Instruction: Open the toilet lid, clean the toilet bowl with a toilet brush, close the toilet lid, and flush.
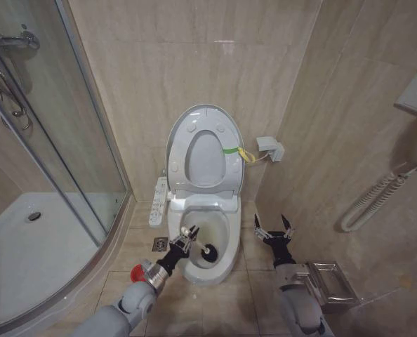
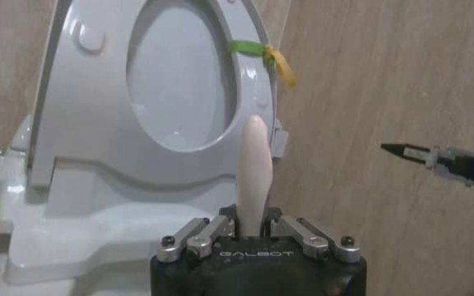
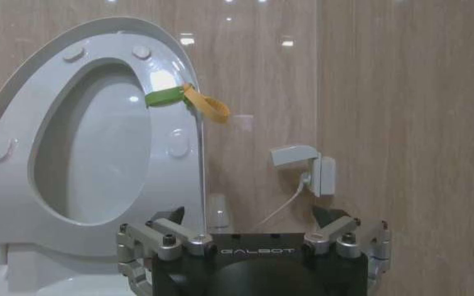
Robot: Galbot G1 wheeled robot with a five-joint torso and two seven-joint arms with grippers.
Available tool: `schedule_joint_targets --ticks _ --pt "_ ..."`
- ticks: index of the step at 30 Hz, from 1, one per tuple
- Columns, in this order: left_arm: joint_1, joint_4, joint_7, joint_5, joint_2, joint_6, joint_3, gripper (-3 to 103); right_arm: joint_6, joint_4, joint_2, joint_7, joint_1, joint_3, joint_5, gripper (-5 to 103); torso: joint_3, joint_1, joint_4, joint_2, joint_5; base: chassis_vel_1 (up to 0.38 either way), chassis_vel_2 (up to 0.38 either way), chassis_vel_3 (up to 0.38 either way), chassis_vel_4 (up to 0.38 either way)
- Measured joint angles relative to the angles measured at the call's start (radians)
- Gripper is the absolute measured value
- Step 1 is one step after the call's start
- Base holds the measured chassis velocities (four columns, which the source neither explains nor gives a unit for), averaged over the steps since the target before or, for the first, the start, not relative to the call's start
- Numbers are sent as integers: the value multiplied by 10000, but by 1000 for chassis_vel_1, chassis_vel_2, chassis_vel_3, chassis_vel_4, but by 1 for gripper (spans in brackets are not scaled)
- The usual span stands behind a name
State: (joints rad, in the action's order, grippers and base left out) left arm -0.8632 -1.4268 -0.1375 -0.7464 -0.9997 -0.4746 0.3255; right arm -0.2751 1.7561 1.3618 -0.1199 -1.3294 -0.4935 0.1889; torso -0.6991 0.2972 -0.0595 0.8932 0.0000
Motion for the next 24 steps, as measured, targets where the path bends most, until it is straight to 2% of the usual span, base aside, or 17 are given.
schedule_joint_targets --ticks 11,20,24 --pt "565 1674 -62 -610 -346 91 -45 19 0 0 1 0 0 0 0 100 -1 0 0 0 -1 0 0 0 0" --pt "746 1780 -104 -302 -347 -265 -609 19 0 0 0 0 0 0 0 100 -1 0 1 0 0 0 0 0 0" --pt "523 1172 -131 -135 -238 -328 -663 19 0 0 0 0 0 0 -1 100 0 0 0 0 1 0 0 0 0"
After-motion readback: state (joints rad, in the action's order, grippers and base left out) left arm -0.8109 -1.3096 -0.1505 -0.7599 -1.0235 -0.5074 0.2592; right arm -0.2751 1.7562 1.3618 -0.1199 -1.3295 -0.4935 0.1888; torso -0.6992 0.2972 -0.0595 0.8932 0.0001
